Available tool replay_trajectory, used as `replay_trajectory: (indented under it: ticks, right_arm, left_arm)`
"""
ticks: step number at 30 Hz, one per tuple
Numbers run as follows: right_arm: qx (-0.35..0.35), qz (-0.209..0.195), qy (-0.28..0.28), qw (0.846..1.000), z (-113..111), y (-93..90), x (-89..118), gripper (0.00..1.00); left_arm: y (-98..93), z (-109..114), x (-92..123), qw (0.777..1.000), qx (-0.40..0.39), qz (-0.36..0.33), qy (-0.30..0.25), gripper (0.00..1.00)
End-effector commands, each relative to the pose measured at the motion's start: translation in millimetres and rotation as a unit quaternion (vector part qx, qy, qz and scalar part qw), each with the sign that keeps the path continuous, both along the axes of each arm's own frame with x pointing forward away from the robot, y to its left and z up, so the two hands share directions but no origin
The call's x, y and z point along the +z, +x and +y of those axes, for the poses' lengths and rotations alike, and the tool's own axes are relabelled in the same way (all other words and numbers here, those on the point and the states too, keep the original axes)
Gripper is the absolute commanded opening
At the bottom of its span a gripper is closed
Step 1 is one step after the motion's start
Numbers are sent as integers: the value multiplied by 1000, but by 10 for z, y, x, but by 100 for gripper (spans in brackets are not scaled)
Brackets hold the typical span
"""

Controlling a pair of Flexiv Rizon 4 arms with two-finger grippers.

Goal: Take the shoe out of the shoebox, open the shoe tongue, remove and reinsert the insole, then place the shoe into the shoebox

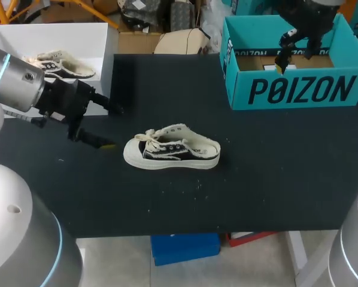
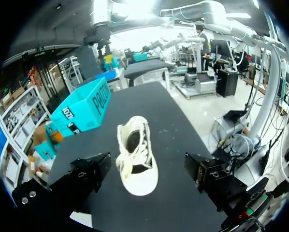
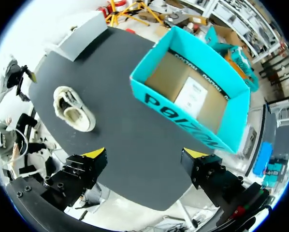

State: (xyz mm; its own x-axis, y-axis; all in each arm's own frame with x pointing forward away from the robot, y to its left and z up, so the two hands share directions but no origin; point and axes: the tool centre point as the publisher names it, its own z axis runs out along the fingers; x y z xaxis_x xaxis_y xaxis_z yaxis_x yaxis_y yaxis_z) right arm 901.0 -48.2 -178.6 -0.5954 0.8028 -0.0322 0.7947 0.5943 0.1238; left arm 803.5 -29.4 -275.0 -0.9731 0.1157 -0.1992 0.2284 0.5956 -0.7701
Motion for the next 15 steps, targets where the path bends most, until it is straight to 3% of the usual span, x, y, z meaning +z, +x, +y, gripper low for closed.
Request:
replay_trajectory:
  ticks: [1,6,7,8,9,15]
  right_arm:
    - [372,-131,96,914,16,-288,106,100]
    - [372,-131,96,914,16,-288,106,100]
    - [453,-132,118,874,126,-471,115,100]
    - [487,-143,148,849,155,-607,138,100]
    - [458,-163,135,863,48,-618,155,100]
    - [458,-163,135,863,48,-618,155,100]
  left_arm:
    - [-2,-6,-13,1000,1,-1,1,100]
    - [-2,-6,-13,1000,1,-1,1,100]
    - [-2,-6,-13,1000,1,-1,1,100]
    - [-2,-6,-13,1000,1,-1,1,100]
    - [-2,-6,-13,1000,1,-1,1,100]
    - [-2,-6,-13,1000,1,-1,1,100]
